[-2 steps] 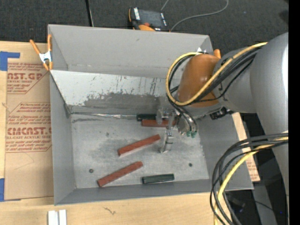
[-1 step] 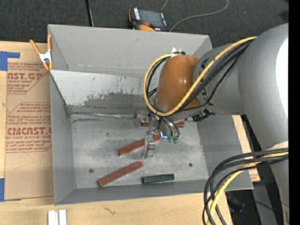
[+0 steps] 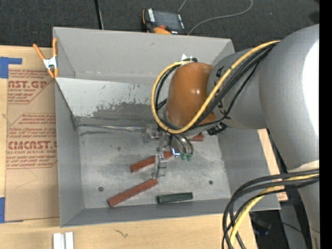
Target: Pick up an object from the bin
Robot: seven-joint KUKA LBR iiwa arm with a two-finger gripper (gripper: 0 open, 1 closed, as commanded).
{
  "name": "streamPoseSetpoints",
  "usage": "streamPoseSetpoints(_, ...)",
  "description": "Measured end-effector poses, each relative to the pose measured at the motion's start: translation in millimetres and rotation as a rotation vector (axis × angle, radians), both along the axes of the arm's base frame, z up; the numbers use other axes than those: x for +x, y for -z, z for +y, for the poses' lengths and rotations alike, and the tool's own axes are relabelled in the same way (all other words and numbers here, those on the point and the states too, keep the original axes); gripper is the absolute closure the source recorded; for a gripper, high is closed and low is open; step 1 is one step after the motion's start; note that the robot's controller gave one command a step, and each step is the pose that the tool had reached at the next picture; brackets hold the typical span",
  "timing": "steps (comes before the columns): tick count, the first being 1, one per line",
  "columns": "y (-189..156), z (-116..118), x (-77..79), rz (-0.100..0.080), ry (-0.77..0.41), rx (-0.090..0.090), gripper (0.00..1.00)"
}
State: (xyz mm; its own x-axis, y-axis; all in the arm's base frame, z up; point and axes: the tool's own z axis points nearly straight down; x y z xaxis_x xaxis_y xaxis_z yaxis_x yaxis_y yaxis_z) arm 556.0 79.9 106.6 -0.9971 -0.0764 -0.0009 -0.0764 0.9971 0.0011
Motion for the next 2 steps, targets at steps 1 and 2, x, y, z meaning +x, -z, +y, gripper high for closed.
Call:
streamPoseSetpoints(1,38.5,-12.7,4.1,0.003,-0.031,-0.001,0.0)
streamPoseSetpoints(2,38.1,-12.1,4.5,0.0,-0.031,-0.001,0.0)
